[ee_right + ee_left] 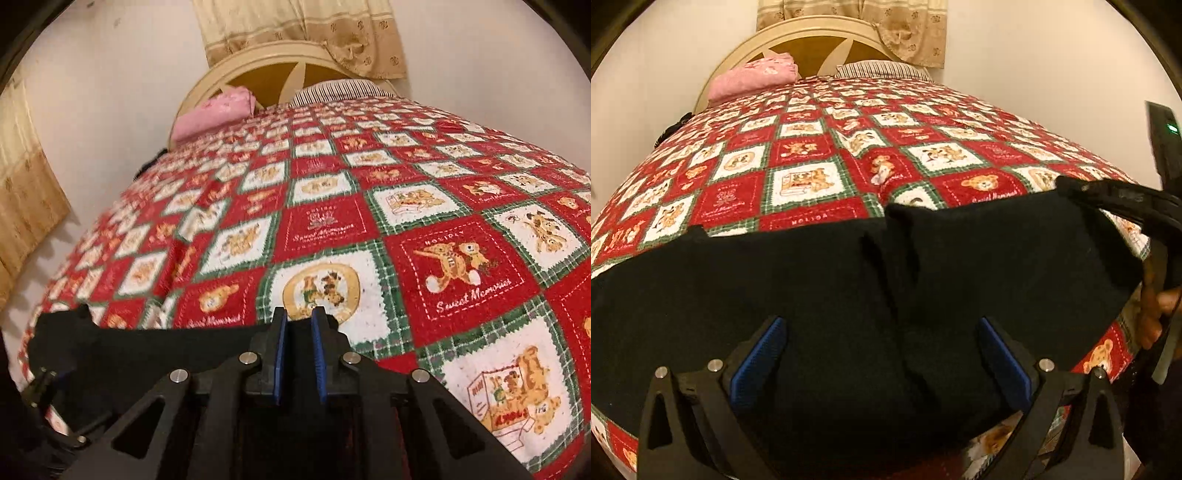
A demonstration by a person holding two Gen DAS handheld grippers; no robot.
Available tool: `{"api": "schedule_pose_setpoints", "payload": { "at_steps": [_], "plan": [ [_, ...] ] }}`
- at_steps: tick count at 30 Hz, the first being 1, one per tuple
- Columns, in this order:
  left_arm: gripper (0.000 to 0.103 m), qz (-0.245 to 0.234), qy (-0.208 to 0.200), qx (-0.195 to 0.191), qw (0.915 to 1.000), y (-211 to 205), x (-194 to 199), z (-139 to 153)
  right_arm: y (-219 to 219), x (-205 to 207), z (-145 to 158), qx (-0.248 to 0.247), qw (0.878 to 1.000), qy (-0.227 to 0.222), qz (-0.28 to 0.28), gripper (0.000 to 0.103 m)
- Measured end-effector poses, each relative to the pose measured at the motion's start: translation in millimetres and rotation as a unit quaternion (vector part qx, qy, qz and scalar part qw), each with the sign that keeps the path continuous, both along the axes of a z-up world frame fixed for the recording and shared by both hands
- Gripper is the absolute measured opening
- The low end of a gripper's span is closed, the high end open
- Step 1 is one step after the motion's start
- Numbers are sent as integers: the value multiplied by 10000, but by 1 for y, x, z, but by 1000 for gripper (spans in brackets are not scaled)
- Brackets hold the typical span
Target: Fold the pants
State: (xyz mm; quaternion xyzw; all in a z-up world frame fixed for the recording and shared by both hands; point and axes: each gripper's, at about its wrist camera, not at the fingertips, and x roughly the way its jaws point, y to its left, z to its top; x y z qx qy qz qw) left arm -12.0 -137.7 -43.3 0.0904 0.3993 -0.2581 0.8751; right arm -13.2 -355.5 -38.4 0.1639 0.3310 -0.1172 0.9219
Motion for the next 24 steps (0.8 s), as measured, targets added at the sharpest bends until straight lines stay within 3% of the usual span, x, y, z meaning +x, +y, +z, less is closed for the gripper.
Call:
{"api": "schedule_pose_setpoints", "payload": {
  "at_steps": [4, 8, 12, 16, 24],
  "plan": [
    [103, 204, -171, 146, 9995, 10, 0, 5, 9, -43, 22, 398, 9952, -875, 195, 16],
    [103, 508, -173, 234, 9983, 24, 7, 8, 51, -66, 30, 241, 9917, -1151, 524, 16],
    [103, 839, -364, 489, 9946, 39, 8, 9, 89, -53, 5, 398, 9911, -842, 954, 16],
    [103, 1142, -457, 561, 9908, 63, 9, 9, 107, -39, -24, 414, 9929, -455, 1016, 16],
    [103, 1947, -576, 295, 9787, 144, 17, 18, 99, -41, -27, 751, 9914, -485, 951, 16]
  ]
}}
